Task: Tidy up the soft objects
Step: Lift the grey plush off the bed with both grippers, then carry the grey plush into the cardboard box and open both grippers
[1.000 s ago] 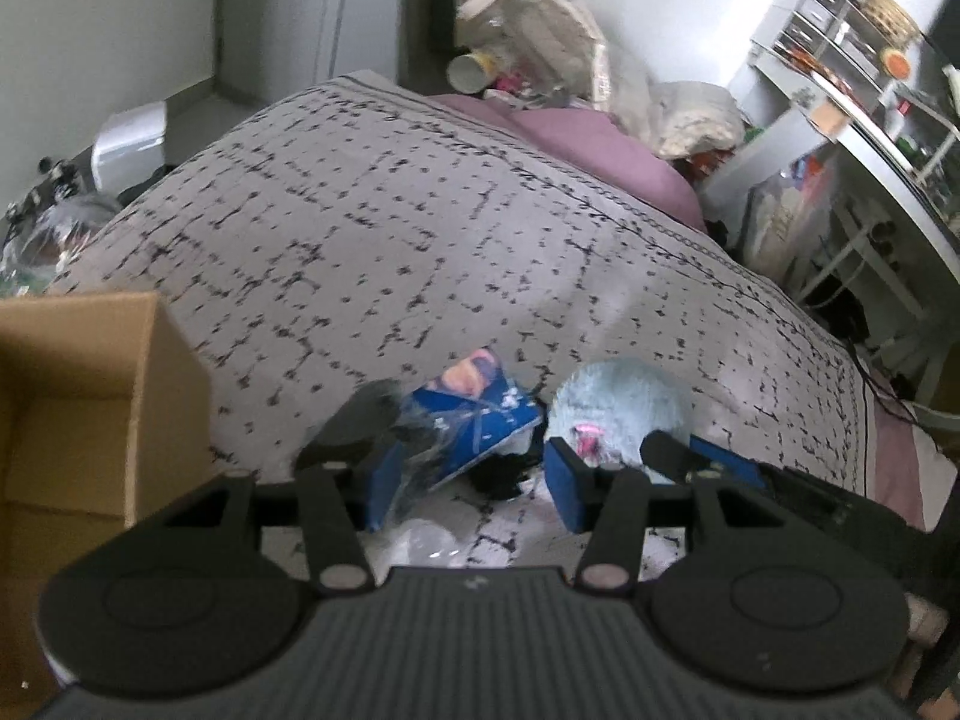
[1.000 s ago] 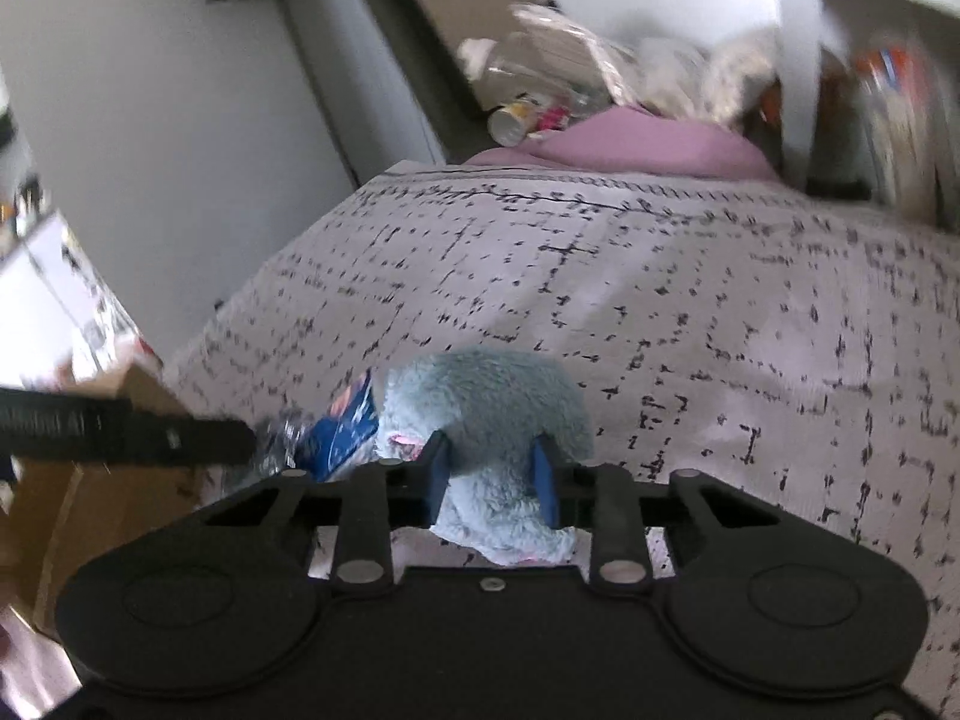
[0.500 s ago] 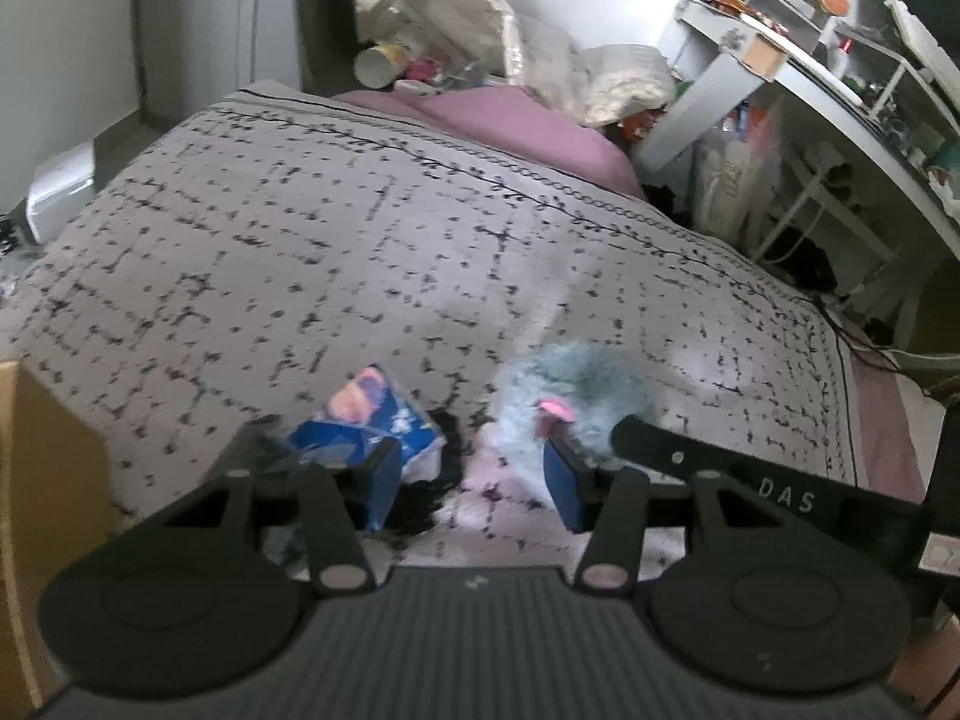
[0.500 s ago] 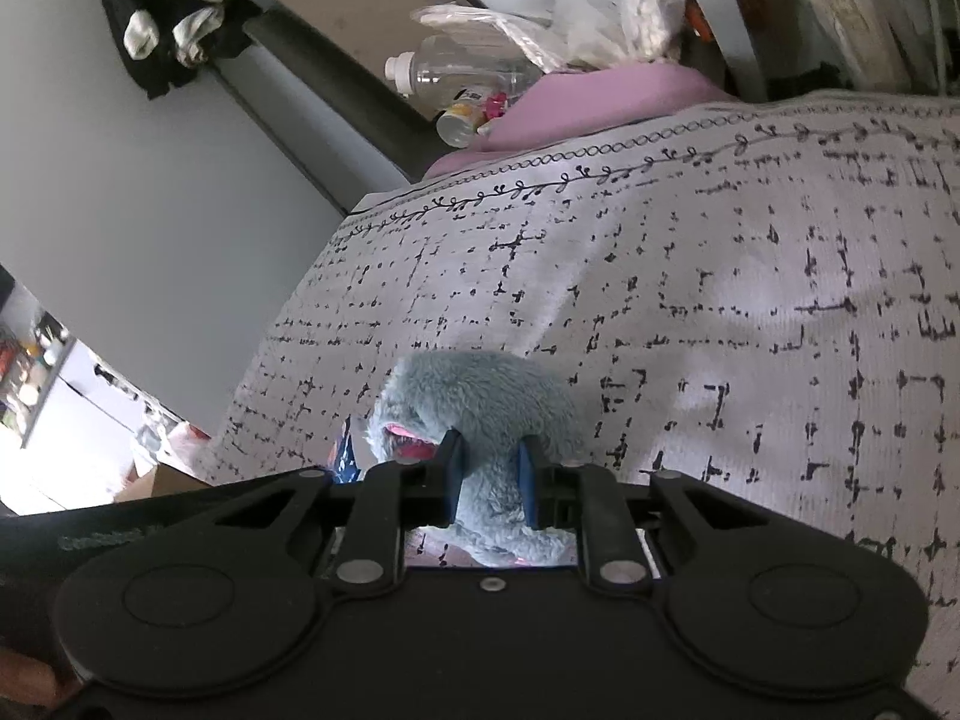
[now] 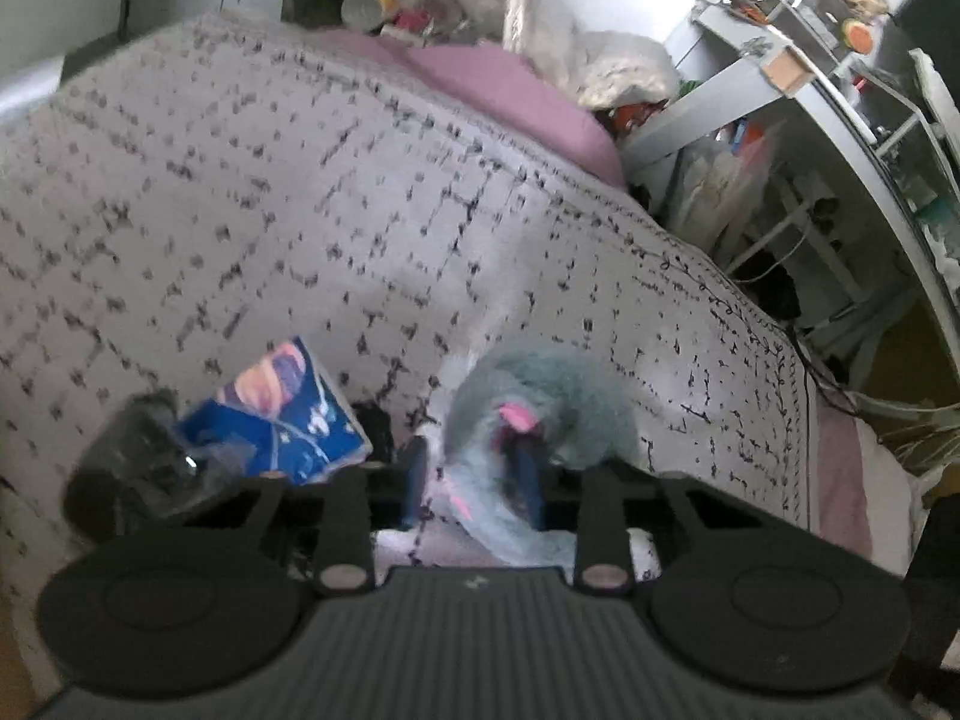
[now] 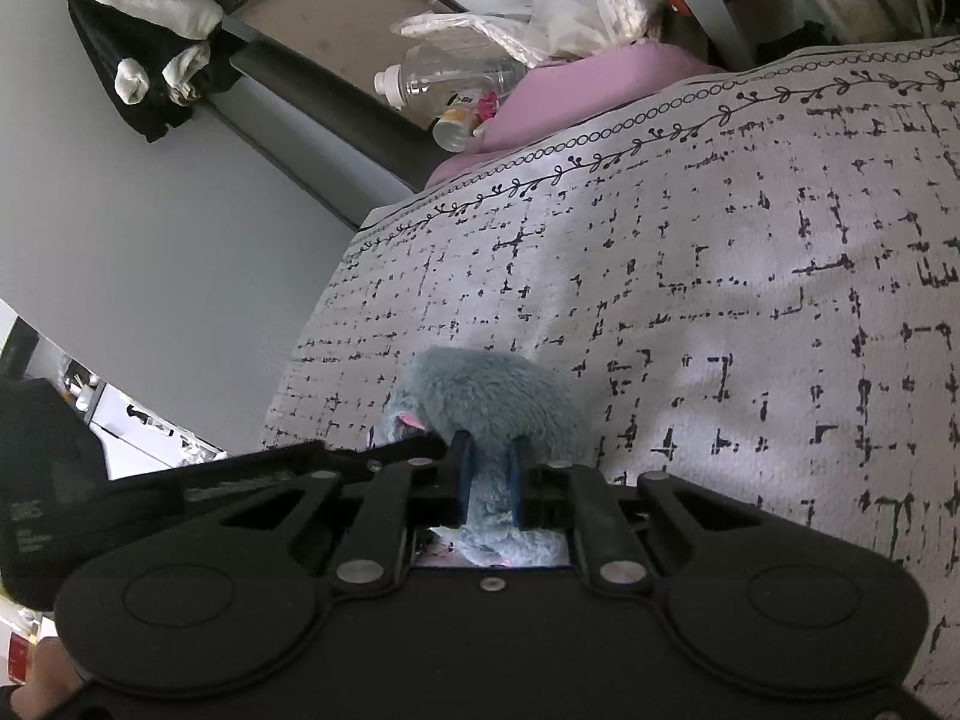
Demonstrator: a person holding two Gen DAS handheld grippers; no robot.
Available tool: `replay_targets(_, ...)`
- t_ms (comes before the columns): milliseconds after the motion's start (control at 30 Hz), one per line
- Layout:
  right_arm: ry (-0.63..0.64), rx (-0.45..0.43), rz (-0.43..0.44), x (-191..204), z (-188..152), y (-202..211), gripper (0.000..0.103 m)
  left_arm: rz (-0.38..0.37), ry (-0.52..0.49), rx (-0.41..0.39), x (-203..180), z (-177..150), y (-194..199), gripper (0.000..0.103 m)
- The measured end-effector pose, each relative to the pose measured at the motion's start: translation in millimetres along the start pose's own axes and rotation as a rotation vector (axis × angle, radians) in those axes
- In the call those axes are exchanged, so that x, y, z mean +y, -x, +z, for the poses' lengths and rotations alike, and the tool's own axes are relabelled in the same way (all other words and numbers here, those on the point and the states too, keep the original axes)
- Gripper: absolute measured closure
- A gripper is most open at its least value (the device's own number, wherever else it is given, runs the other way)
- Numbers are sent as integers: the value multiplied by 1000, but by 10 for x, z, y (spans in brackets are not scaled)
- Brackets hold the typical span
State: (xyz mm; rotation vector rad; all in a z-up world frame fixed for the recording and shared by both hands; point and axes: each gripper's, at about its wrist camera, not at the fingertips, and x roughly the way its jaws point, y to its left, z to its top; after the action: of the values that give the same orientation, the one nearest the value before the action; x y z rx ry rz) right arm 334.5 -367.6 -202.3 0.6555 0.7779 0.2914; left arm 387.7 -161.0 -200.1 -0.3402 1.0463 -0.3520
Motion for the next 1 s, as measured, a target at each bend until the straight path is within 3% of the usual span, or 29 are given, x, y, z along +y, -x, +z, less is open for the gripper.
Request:
replay_targets(133,-1,0,-19,-19,-36,8,92,-10,20,-6,-36,-10,-31,91)
replay_targets(433,-43,-26,2,40,42,214,93,-37,28,-39,-143,-17,231,92)
replay_targets(1000,33,-74,47,662,-71,522,93,-11,28,-137,-75,-104,1040,93)
